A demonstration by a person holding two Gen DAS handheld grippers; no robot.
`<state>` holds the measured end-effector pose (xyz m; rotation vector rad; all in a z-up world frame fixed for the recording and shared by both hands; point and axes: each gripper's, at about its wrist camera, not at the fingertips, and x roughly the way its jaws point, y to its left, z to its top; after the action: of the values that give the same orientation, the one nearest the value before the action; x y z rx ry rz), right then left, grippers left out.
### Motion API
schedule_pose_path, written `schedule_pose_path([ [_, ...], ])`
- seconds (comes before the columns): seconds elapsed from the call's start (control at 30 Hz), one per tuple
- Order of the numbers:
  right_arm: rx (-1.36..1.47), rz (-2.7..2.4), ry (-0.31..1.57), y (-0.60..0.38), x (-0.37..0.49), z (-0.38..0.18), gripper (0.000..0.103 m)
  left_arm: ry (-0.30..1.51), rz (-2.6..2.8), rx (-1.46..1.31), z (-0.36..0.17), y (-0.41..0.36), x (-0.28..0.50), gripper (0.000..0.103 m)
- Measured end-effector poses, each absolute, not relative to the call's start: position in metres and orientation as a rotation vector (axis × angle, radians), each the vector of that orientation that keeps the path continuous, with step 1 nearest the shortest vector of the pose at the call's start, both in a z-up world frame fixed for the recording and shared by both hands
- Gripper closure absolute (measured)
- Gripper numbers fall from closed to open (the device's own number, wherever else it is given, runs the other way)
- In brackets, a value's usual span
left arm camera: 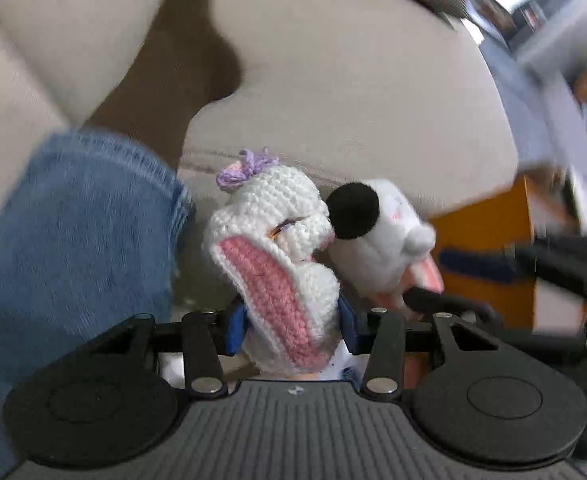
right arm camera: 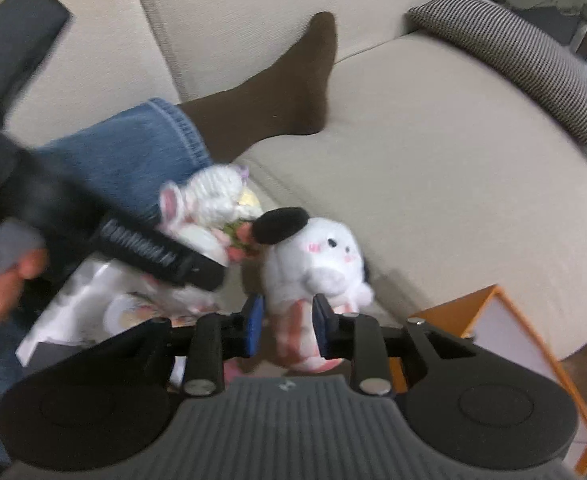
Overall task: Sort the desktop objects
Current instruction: 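Grasp the crocheted bunny with the left tool while the right tool grasps the white dog plush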
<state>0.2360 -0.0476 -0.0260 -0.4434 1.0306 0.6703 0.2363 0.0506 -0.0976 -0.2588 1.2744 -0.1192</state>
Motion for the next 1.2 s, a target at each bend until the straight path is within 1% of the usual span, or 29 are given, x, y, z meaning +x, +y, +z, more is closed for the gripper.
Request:
schedule_pose_path([
  [0.1,-0.466,0.666,1.040,-0.046,0.241,-0.030,0.063,1.330,-0.144,-0.184,-0.103,0.048,0.238,0.049],
  [0.13,-0.489,0.649,1.039,-0.041,0.244,-0.032,0.062,1.343,-0.143,-0.169,-0.105,0.048,0.240,0.048],
  [0.23,-0.541,0.627,1.047,-0.032,0.248,-0.041,0.060,1.348,-0.138,-0.207,-0.107,0.057,0.246,0.045],
  [0.27,-0.546,0.620,1.062,-0.030,0.251,-0.045,0.059,1.344,-0.134,-0.221,-0.106,0.059,0.246,0.043],
  [0.33,-0.556,0.609,1.076,-0.026,0.256,-0.055,0.054,1.337,-0.117,-0.235,-0.103,0.061,0.248,0.039],
  [0.37,-0.571,0.601,1.069,-0.025,0.257,-0.057,0.050,1.337,-0.111,-0.244,-0.102,0.063,0.249,0.037],
  [0.57,-0.637,0.568,1.045,-0.019,0.255,-0.066,0.039,1.364,-0.080,-0.288,-0.104,0.064,0.262,0.035],
  [0.7,-0.687,0.527,1.028,-0.017,0.258,-0.074,0.041,1.369,-0.068,-0.283,-0.108,0.059,0.268,0.035],
  [0.77,-0.678,0.521,1.037,-0.018,0.263,-0.076,0.041,1.364,-0.076,-0.288,-0.109,0.056,0.268,0.048],
  [0.97,-0.596,0.510,1.055,-0.029,0.269,-0.072,0.048,1.315,-0.097,-0.308,-0.102,0.051,0.256,0.053],
  [1.2,-0.408,0.514,1.037,-0.048,0.259,-0.041,0.049,1.178,-0.128,-0.319,-0.062,0.046,0.221,0.053],
])
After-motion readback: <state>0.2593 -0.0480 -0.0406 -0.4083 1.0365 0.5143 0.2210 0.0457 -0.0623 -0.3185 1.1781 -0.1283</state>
